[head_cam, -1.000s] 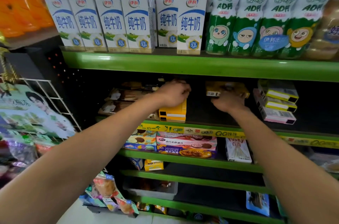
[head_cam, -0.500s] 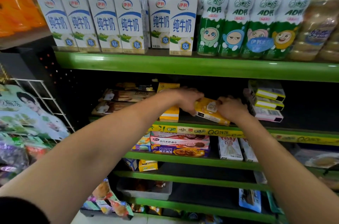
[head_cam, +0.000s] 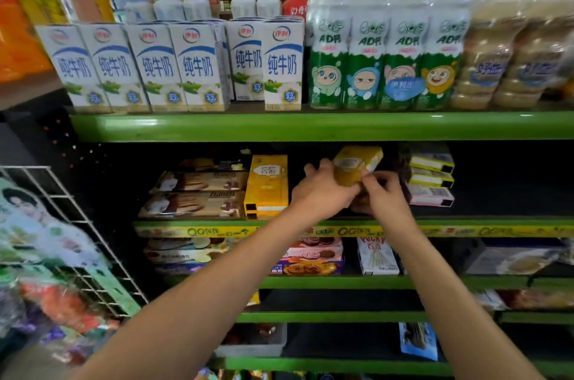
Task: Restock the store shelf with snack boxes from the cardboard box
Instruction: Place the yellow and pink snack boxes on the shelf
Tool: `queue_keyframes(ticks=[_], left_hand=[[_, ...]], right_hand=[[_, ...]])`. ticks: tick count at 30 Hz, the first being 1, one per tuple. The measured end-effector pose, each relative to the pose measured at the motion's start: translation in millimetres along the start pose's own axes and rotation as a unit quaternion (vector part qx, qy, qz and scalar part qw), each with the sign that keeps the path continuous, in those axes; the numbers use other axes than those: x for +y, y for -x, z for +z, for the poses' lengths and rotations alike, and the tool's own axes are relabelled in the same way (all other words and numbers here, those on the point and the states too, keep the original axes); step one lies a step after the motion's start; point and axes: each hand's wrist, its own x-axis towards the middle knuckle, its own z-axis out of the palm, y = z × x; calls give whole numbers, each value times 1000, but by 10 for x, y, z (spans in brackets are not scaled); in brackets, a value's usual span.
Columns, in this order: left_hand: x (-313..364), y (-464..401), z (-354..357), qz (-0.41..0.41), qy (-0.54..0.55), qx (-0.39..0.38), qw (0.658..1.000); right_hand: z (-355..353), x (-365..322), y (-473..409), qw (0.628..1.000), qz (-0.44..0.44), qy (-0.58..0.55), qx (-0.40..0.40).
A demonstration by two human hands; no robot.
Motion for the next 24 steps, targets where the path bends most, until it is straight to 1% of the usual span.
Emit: queue_keyframes(ticks=[1,2,5,7,9,13,16,21,24], left_hand=[[-12,88,60,5,31,-5,1000],[-32,163,111,12,70,-11,997],[-171,330,146,23,191,-7,981],[-303,416,123,16,273,-29,961],[-462,501,145,22,312,-49,948],[-617,641,207,33,258,-87,962],[-693,729,248,43,208,-92,973],[-815,776,317,83,182,-109,974],[-823,753,331,77,166,-118,976]], right_hand=[[41,-27,17,997,30,-70,-10],[60,-43,27,994,38,-100,-17],[27,-31,95,990,48,-110,-69],[-38,51,190,988,55,-108,-98],[-125,164,312,986,60,-115,-106],[-267,456,479,985,53,-132,-102],[-250,588,550,986,42,-121,-105],[-188,590,635,989,3,-79,-122],[-205,600,642,992,-11,-47,-119]])
